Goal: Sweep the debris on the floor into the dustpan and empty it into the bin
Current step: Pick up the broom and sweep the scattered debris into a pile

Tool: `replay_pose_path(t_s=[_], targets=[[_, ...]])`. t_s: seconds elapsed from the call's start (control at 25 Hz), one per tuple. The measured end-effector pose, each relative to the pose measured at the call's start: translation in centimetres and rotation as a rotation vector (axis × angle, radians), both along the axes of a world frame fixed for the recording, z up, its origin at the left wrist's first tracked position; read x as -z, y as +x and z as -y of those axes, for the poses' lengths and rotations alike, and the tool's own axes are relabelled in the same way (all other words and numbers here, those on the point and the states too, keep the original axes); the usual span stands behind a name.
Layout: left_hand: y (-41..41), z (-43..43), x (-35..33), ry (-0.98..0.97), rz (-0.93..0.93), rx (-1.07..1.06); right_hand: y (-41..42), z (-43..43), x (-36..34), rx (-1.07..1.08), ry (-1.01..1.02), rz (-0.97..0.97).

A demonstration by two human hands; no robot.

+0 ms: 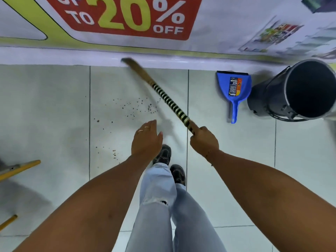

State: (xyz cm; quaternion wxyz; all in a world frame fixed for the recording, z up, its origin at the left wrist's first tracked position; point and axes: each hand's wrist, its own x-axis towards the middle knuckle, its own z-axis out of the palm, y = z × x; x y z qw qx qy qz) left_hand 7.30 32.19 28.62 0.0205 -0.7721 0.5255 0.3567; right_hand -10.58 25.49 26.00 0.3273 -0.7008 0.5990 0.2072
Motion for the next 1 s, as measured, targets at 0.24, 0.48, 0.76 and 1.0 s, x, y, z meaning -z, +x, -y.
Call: replay_pose_path(t_s=[0.24, 0.48, 0.76, 1.0], targets=[[-3.9, -1.7, 0.0, -0.037, 0.004, 0.073, -2.3, -0.4, 0.8, 0.218, 0.151, -0.116], [-6.0, -7.6, 0.4, -0.02, 0.026, 0.067, -1.6, -5.6, 2.0, 0.111, 0.227, -0.085], [-5.4, -12.8, 0.8, 0.021, 0.026, -0.017, 1.4, -11.0, 2.6, -0.039, 0.243, -0.071], [-4.2, -15.0, 0.6, -0.011, 0.015, -0.007, -0.1, -15.0, 2.1, 0.02, 0.1, 0.032]])
